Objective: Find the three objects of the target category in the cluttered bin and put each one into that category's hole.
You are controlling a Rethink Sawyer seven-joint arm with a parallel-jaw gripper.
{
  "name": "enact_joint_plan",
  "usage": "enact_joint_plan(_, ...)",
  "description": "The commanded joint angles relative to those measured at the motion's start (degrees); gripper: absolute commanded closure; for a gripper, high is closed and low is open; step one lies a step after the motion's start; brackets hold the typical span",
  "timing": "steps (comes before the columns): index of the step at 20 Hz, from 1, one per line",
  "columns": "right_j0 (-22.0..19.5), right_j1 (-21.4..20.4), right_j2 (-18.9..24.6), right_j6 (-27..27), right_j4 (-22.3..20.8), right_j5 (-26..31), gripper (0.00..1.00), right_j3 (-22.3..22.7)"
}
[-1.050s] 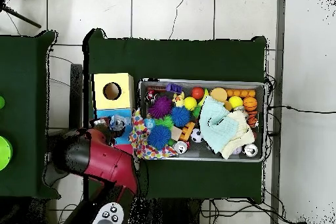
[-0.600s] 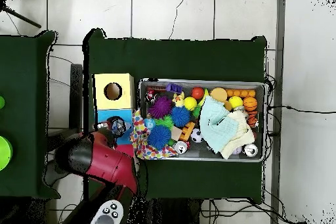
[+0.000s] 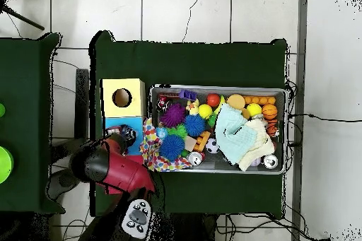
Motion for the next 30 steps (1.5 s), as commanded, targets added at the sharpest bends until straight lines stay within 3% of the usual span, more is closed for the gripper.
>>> enact_joint_plan(1, -1.83, 10.29, 7.84, 15.47, -0.31, -7.33, 1.0, 8.27)
enact_joint_plan(4, -2.76, 11.07, 9.98, 15.25, -0.93, -8.65, 1.0, 8.81)
enact_joint_plan(12, -6.31, 18.42, 14.3, 17.77, -6.35, -18.58, 1.0, 5.72)
enact_joint_plan(19, -5.54, 20.25, 13.25, 19.02, -8.23, -20.87, 1.0, 4.24)
enact_joint_plan(20, -5.08, 20.28, 12.82, 19.32, -8.31, -21.21, 0.0, 4.1)
enact_joint_plan(24, -7.07, 19.89, 13.48, 15.62, -10.72, -18.06, 0.0, 4.03)
enact_joint_plan(30, -6.34, 17.85, 12.49, 15.12, -9.61, -14.69, 0.0, 4.9)
